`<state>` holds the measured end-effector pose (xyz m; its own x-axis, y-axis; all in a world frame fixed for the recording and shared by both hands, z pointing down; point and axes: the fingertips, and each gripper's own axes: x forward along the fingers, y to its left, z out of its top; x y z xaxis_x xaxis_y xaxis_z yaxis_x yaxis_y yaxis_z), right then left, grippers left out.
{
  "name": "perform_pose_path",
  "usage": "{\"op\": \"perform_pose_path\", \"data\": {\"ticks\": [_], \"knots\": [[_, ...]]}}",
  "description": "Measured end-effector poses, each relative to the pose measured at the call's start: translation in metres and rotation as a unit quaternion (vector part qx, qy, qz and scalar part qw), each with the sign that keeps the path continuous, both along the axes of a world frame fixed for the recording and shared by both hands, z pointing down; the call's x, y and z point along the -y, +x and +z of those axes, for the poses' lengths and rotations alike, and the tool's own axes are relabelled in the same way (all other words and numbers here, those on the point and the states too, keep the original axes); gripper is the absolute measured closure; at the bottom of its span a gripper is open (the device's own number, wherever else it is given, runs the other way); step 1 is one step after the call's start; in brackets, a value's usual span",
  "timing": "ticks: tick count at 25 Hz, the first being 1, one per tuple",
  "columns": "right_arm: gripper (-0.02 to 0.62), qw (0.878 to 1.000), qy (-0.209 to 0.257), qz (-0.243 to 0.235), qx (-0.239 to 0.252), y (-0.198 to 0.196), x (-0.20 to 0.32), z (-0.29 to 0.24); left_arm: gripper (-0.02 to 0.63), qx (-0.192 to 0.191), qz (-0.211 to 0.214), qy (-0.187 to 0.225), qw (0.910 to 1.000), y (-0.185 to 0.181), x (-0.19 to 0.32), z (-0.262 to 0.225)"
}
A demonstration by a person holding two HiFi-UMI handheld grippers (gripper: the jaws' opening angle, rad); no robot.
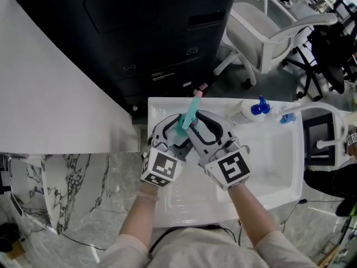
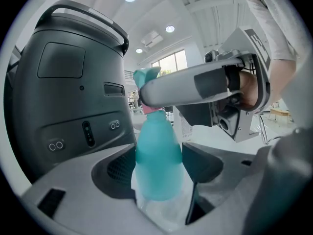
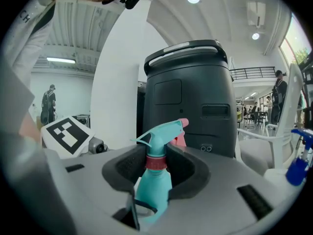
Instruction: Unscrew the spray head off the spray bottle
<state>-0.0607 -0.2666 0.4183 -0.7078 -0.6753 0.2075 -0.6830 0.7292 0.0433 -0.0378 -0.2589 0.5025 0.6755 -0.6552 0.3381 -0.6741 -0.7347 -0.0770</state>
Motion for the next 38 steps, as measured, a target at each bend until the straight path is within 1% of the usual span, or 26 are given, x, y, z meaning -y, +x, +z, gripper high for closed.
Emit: {"op": "perform_pose_path", "data": {"ticks": [3,7,9,20,29,38], "knots": [[0.46,1.0,-0.003,0.003,0.025,0.005,0.001,-0.008,0.307,0.001,-0.003,0.001,1.0,0.0,0.001,0.0],[0.46,0.997,0.001,0.001,0.081,0.012,0.005,-0.033,0.305,0.003,0.0,0.001,1.0,0.0,0.003,0.0],[0.46,0.995,0.002,-0.003,0.095,0.014,0.007,-0.045,0.305,0.006,0.001,0.001,1.0,0.0,0.003,0.001],[0.46,0.992,0.018,-0.027,0.123,0.021,0.005,-0.092,0.304,0.013,-0.001,0.002,0.9999,0.001,0.005,0.001],[0.46,0.989,0.059,-0.032,0.128,0.023,0.004,-0.127,0.304,0.02,0.004,-0.001,0.9998,0.001,0.006,0.004],[0.46,0.988,0.081,-0.029,0.127,0.03,-0.004,-0.149,0.304,0.025,0.009,-0.004,0.9996,0.001,0.008,0.007]]}}
